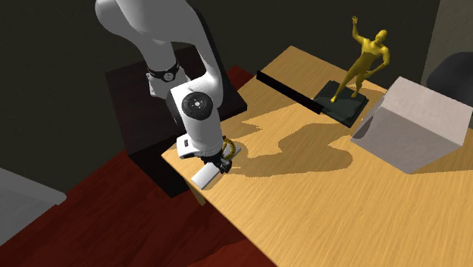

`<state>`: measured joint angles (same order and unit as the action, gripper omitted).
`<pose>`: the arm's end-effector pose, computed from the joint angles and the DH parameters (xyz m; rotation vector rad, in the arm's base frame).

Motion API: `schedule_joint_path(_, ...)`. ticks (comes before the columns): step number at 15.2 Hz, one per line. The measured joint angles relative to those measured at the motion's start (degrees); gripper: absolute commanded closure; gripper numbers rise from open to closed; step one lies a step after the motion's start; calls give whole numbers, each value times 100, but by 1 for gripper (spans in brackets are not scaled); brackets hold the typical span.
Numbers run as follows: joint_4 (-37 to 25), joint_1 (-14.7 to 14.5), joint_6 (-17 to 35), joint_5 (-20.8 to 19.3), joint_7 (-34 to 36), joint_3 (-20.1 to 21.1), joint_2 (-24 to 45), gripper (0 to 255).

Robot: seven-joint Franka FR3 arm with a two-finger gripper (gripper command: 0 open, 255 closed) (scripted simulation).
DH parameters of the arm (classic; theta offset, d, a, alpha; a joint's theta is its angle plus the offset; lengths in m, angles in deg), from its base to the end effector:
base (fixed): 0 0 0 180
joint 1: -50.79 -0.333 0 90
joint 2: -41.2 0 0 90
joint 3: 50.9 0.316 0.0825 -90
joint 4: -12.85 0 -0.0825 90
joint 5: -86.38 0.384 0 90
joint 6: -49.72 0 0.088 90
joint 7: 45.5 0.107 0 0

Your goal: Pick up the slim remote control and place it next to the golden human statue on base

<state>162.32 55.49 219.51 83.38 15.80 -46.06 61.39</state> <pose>0.4250 0.0082 0.1320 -2.7242 1.5259 0.0101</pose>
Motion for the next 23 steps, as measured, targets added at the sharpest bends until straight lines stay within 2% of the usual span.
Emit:
schedule_joint_path(9, 7, 19, -39, 9, -14, 12, -45, 255)
schedule_joint_path(23, 229, 217, -1152, 375, -263, 294, -1386, 255)
